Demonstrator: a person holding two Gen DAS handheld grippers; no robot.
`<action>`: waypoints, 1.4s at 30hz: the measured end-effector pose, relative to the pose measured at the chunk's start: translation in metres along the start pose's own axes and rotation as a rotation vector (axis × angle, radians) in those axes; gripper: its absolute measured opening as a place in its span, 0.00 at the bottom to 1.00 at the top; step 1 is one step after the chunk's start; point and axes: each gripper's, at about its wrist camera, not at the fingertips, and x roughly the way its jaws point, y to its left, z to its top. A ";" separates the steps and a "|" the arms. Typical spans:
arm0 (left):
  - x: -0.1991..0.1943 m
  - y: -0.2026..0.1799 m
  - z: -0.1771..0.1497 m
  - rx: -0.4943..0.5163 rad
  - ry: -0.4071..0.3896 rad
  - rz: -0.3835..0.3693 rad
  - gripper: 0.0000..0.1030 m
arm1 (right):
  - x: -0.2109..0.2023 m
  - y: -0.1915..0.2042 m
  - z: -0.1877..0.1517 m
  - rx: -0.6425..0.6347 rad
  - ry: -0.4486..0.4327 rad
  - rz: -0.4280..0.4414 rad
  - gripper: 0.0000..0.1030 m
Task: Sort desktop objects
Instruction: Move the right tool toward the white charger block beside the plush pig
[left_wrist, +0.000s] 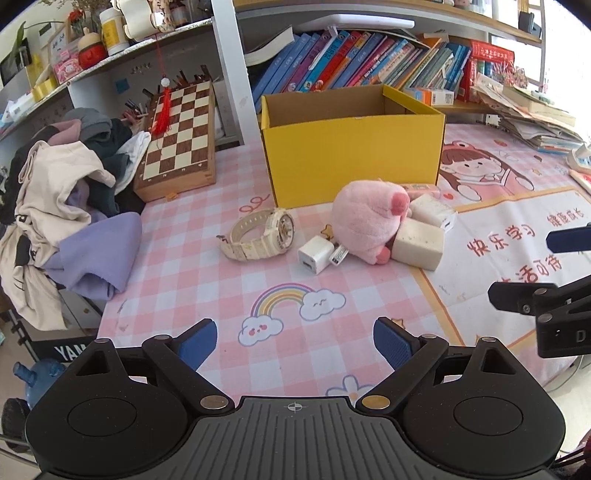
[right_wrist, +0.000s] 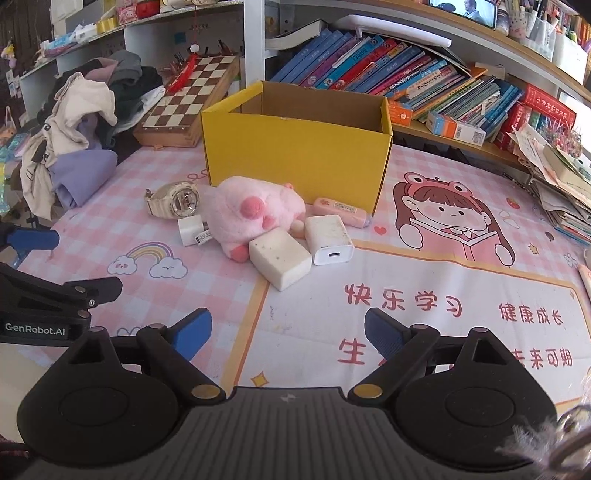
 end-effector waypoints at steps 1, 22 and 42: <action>0.001 -0.001 0.001 0.000 0.000 0.001 0.91 | 0.002 -0.001 0.001 -0.002 0.004 0.003 0.88; 0.034 -0.014 0.032 -0.034 0.026 0.033 0.91 | 0.050 -0.033 0.038 -0.038 0.058 0.079 0.73; 0.068 -0.025 0.045 -0.075 0.064 0.079 0.90 | 0.096 -0.062 0.059 -0.058 0.105 0.101 0.56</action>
